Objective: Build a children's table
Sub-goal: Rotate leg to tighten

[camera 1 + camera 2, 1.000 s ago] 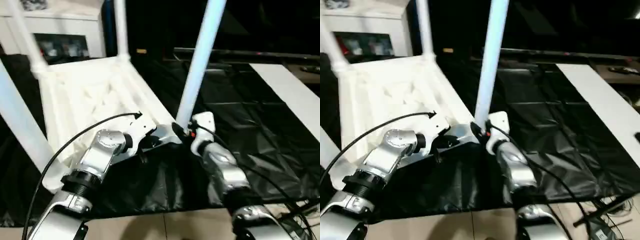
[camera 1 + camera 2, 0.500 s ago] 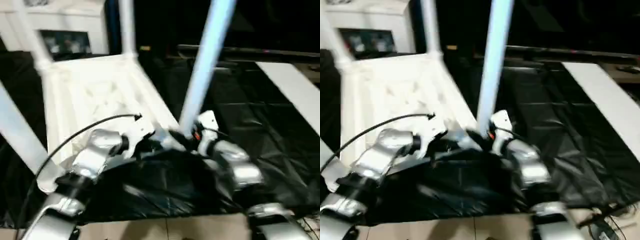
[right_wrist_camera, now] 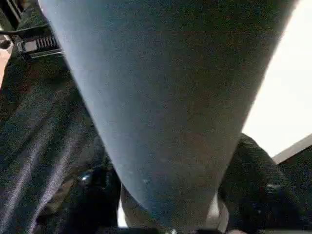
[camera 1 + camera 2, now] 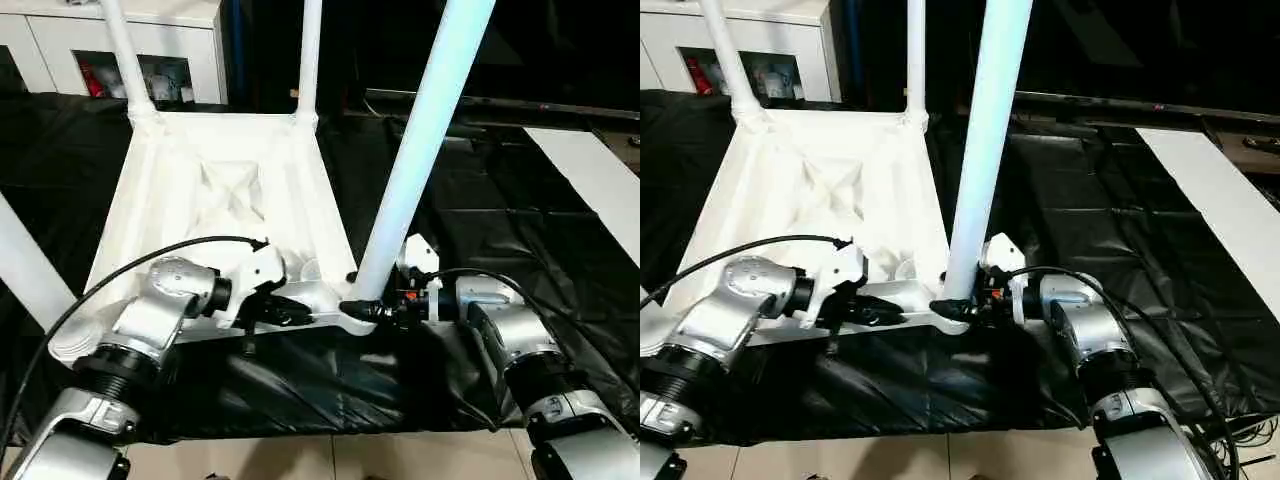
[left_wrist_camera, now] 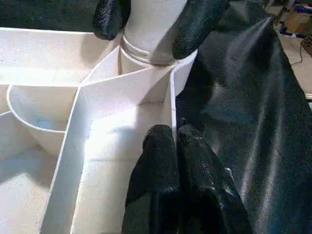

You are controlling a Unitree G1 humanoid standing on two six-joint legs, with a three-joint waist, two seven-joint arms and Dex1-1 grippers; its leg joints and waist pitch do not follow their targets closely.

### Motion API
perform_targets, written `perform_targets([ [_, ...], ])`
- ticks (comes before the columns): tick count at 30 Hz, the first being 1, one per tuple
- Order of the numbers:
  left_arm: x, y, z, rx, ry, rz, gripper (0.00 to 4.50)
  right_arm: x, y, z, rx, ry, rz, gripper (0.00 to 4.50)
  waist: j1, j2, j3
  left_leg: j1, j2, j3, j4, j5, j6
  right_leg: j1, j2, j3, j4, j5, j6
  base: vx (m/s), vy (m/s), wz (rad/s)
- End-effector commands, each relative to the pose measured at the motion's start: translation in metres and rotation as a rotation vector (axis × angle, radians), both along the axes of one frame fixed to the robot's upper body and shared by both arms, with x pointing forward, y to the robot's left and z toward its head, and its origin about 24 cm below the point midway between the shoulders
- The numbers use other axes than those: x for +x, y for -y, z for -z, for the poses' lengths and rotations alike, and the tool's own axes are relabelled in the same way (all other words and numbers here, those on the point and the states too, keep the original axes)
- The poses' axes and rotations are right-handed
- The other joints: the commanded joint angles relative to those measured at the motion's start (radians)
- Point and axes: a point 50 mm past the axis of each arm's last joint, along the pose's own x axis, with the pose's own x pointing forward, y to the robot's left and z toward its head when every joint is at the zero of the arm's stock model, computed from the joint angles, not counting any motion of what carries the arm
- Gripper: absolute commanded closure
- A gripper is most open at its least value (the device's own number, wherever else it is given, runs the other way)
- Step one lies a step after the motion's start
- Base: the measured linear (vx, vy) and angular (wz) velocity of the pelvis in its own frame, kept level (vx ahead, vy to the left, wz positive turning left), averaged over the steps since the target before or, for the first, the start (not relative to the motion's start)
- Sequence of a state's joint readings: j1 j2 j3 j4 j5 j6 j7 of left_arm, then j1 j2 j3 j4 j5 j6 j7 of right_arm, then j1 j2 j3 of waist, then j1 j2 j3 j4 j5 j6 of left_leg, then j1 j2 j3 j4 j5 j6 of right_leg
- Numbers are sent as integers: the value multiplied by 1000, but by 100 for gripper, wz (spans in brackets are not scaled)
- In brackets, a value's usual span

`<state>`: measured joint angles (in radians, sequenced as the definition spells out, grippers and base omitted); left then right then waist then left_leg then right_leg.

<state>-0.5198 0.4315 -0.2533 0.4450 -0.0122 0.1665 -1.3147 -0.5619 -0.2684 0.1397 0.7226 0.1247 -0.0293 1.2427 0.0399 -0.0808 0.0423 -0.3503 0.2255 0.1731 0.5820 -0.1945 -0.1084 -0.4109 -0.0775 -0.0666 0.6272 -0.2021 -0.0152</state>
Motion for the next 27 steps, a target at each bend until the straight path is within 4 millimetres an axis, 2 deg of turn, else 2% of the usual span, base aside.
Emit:
perform_targets([
  [1, -3, 4, 2, -8, -21, 52, 450, 1, 1, -1, -2, -16, -33, 219, 1, 4, -57, -1, 10, 10, -59, -97, 83, 61, -52, 46, -59, -28, -267, 0, 0, 0],
  [5, -4, 1, 3, -4, -32, 64, 450, -5, -3, 4, -12, -41, -92, 241, 2, 5, -55, -1, 10, 10, -59, -111, 79, 60, -53, 47, -61, -50, -263, 0, 0, 0],
  [13, -5, 0, 4, -1, -43, 68, 450, -9, -5, 9, -11, -58, -109, 246, 3, 6, -56, 0, 10, 9, -59, -120, 66, 60, -53, 47, -61, -65, -258, 0, 0, 0],
  [14, -5, -1, 4, -1, -46, 68, 450, -10, -6, 10, -7, -66, -110, 246, 4, 11, -56, 0, 10, 8, -59, -117, 65, 61, -53, 47, -60, -60, -260, 0, 0, 0],
  [17, -2, 2, 5, -14, -42, 34, 450, -10, -11, 14, 54, -82, -11, 246, 4, 12, -56, 1, 11, 9, -60, -120, 65, 60, -52, 47, -60, -48, -262, 0, 0, 0],
  [20, 0, 6, 6, -25, -30, 5, 450, -8, -14, 19, 64, -76, 78, 246, 2, 10, -50, 2, 11, 8, -65, -172, 42, 57, -53, 47, -72, -139, -244, 0, 0, 0],
  [23, 7, 26, 8, -54, 6, -85, 450, -6, -24, 34, 76, -79, 330, 249, -1, 10, -42, 7, 11, 3, -73, -242, 2, 51, -58, 48, -88, -304, -192, 0, 0, 0],
  [24, 8, 31, 8, -60, 10, -95, 450, -6, -27, 36, 83, -88, 371, 251, -5, 5, -39, 3, 8, -1, -75, -270, -11, 52, -58, 46, -95, -391, -159, 0, 0, 0],
  [25, 8, 33, 8, -62, 12, -98, 450, -6, -28, 37, 86, -91, 384, 251, -6, 6, -41, 4, 7, -3, -75, -278, -15, 52, -59, 46, -98, -420, -146, 0, 0, 0],
  [26, 10, 42, 9, -70, 26, -123, 450, -7, -36, 41, 93, -106, 448, 252, -8, 6, -40, 6, 7, -4, -75, -292, -11, 46, -59, 47, -107, -459, -121, 0, 0, 0],
  [27, 10, 52, 9, -78, 34, -139, 450, -6, -44, 44, 92, -116, 515, 253, -8, 8, -39, 9, 7, -4, -75, -296, -12, 42, -59, 47, -108, -468, -117, 0, 0, 0],
])
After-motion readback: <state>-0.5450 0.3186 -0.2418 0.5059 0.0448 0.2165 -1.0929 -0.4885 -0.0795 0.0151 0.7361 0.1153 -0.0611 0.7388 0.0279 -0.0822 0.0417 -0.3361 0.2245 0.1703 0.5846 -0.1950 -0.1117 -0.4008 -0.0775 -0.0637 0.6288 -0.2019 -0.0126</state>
